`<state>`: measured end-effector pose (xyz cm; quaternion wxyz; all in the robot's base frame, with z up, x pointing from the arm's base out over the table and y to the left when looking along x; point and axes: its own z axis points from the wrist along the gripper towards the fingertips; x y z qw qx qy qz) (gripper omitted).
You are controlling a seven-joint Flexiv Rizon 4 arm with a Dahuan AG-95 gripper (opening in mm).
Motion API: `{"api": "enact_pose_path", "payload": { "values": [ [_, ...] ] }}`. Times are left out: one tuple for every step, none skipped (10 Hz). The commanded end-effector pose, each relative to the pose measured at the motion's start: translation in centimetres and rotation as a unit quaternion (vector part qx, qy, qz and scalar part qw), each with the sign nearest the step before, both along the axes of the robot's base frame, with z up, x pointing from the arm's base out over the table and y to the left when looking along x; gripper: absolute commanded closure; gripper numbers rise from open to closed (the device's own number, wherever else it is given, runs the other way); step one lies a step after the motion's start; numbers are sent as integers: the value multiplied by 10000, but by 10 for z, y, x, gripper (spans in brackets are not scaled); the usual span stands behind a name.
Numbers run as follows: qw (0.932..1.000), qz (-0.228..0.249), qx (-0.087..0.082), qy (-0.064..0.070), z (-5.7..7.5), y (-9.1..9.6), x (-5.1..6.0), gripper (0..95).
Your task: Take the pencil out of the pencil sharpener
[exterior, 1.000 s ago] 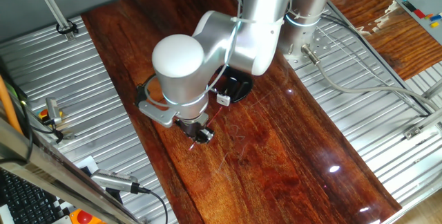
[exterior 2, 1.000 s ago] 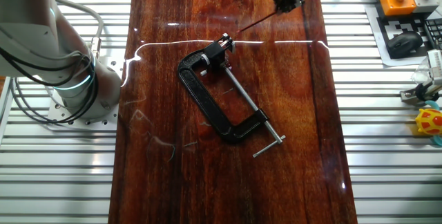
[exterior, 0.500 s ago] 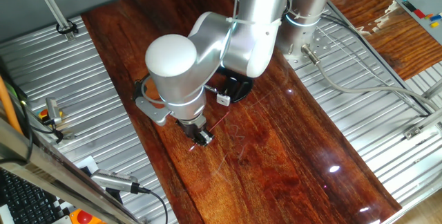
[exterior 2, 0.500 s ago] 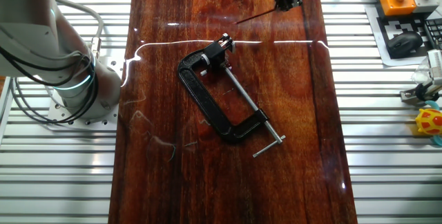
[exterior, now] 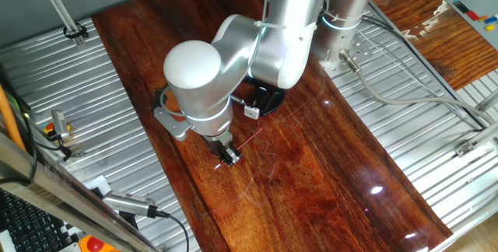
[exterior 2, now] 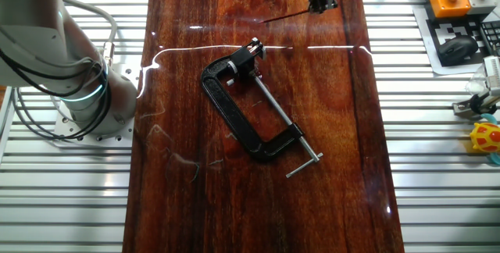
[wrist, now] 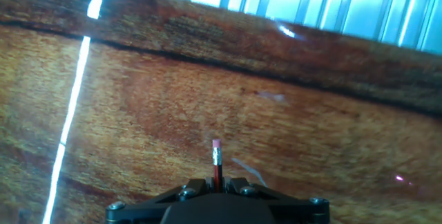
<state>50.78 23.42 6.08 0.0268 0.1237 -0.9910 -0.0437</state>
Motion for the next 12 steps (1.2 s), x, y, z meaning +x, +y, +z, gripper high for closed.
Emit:
{"api": "enact_pose_path", "payload": {
  "values": [
    [10000,-71,-4,-25,-10,1,-9,950],
    [10000,-68,-11,-23,-13,1,-11,950],
    [10000,-61,-9,-22,-13,1,-11,950],
    [10000,-40,-13,-21,-13,1,-11,950],
    [10000,-19,-17,-9,-13,1,-11,950],
    [10000,9,-13,-7,-13,1,-11,950],
    [10000,-11,-13,20,-13,1,-11,950],
    [10000,-28,-14,22,-13,1,-11,950],
    [9999,-99,-27,62,-17,3,-14,950],
    [9999,-105,-30,66,-18,3,-14,950],
    [9999,-94,-45,82,-24,2,-19,950],
    [9999,-75,-49,83,-27,1,-20,950]
  ]
}}
